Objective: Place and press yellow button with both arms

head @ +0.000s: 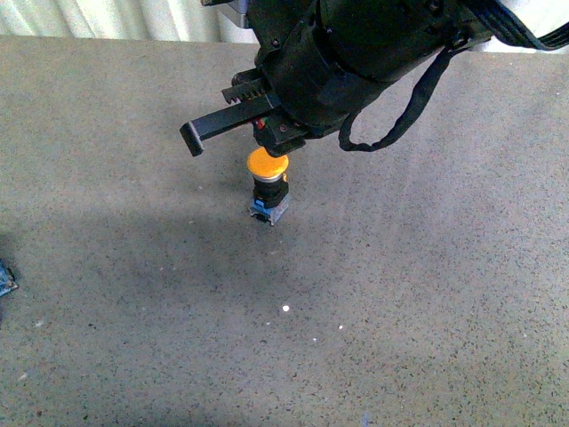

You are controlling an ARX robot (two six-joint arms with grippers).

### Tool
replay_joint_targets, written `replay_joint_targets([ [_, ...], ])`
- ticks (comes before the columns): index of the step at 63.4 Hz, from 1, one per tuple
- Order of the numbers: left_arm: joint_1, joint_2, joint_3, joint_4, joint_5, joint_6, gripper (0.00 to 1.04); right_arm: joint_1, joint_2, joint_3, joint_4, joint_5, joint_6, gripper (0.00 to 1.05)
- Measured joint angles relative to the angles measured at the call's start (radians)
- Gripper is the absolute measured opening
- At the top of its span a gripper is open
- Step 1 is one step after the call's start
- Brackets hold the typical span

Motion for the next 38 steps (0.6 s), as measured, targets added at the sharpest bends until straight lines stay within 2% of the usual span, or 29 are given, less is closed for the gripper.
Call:
replay_joint_targets([
  [38,0.0,0.0,0.0,0.0,0.0,0.0,0.01,-0.017,0.057,0.031,-0.013,0.01,0.0,0.01],
])
